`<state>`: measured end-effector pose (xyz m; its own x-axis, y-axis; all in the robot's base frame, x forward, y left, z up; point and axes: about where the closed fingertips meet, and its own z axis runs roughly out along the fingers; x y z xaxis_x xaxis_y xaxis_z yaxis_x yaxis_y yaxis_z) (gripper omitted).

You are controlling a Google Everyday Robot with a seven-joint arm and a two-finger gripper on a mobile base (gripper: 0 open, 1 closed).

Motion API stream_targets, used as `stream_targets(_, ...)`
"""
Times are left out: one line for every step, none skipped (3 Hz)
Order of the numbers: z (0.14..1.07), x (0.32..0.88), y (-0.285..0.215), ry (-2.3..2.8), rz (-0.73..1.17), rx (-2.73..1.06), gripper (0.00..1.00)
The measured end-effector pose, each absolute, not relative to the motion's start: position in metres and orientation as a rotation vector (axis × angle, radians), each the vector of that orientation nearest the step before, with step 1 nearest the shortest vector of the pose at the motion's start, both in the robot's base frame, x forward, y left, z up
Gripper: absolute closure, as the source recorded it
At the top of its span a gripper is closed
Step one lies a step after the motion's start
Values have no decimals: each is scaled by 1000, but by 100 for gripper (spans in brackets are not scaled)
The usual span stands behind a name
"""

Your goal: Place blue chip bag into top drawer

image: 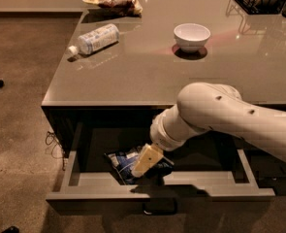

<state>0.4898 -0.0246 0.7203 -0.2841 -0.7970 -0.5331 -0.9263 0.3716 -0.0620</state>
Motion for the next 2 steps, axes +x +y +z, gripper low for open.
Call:
stream_targets(724,470,-52,2206,341,-1381,0)
stream_targets(744,459,-77,2205,288,-1302,0)
